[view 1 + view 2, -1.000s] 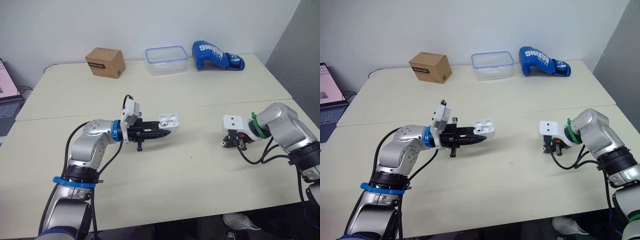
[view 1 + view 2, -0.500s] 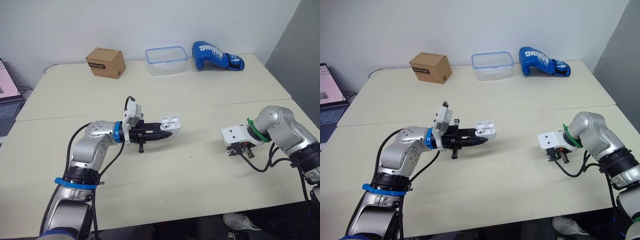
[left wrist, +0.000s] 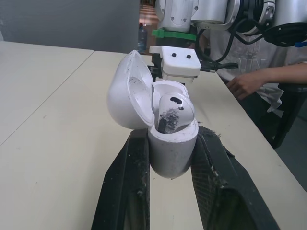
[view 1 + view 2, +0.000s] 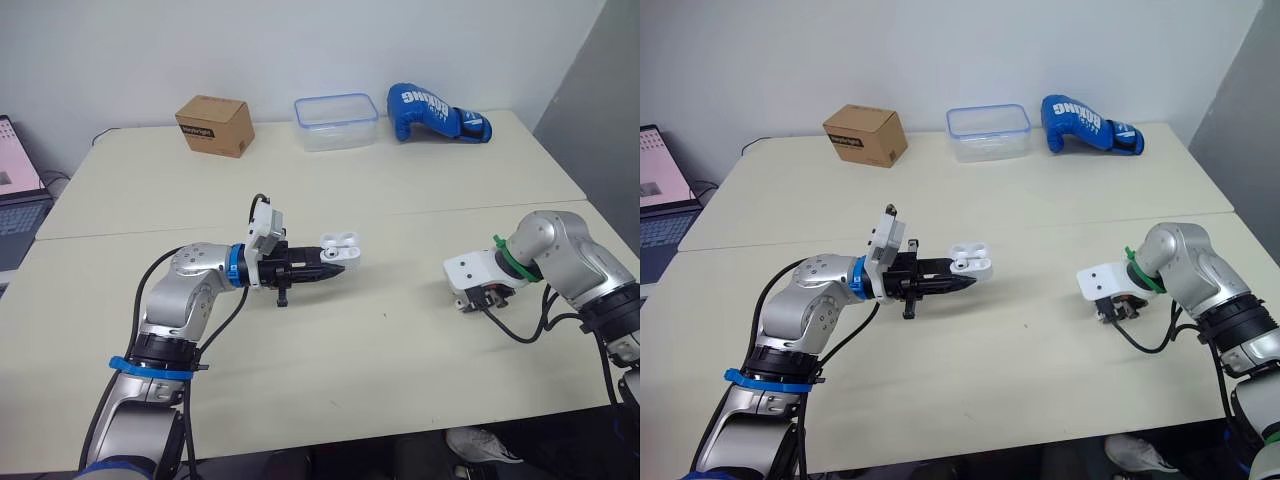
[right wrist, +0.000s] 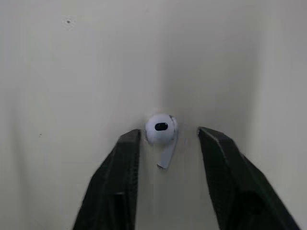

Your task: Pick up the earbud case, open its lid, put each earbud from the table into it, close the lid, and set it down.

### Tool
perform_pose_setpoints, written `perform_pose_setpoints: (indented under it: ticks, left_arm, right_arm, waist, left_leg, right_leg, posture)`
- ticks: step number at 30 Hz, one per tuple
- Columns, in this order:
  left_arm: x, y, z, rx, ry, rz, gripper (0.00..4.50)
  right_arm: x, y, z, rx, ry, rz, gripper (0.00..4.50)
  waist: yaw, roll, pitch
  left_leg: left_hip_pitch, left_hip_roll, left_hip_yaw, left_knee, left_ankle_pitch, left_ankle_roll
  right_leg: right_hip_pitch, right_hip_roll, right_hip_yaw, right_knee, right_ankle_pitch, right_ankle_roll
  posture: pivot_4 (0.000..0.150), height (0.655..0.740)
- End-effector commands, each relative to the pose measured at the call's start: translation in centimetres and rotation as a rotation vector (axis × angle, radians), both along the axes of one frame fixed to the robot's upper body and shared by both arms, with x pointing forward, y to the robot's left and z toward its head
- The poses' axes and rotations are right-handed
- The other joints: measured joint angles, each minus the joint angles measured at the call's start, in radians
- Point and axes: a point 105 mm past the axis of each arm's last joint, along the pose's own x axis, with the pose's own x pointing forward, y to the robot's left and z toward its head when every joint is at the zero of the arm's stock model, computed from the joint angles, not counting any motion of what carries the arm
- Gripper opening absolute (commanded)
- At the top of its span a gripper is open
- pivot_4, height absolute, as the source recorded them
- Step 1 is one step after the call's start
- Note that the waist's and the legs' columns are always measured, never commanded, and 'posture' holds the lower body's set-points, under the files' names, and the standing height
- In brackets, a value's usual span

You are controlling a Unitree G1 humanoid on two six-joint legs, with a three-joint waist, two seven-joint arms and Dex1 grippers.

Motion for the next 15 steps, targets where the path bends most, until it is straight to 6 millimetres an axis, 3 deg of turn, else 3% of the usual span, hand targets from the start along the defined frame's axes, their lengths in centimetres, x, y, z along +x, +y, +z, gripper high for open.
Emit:
perform_pose_setpoints:
  ticks: [1,15]
  left_arm:
    - [-0.4,-0.3,1.2,-0.009,-0.06,-0.021,0.79]
    - [-0.2,-0.7,1.2,-0.02,-0.067,-0.024,0.79]
  right_arm:
    - [-0.4,-0.7,-0.3,-0.05,0.008,-0.015,2.8]
    - [-2.1,0.6,0.0,-0.168,-0.058,0.003,2.8]
  waist:
    - [0.005,0.0,0.0]
    - [0.007,0.0,0.0]
  left_leg:
    - [0.0,0.0,0.0,0.0,0.0,0.0]
    - [-0.001,0.0,0.0,0.0,0.0,0.0]
  right_leg:
    - [0.0,0.0,0.0,0.0,0.0,0.0]
    - [-0.001,0.0,0.0,0.001,0.0,0.0]
  posture:
    - [0.15,0.7307]
    - [0.15,0.7307]
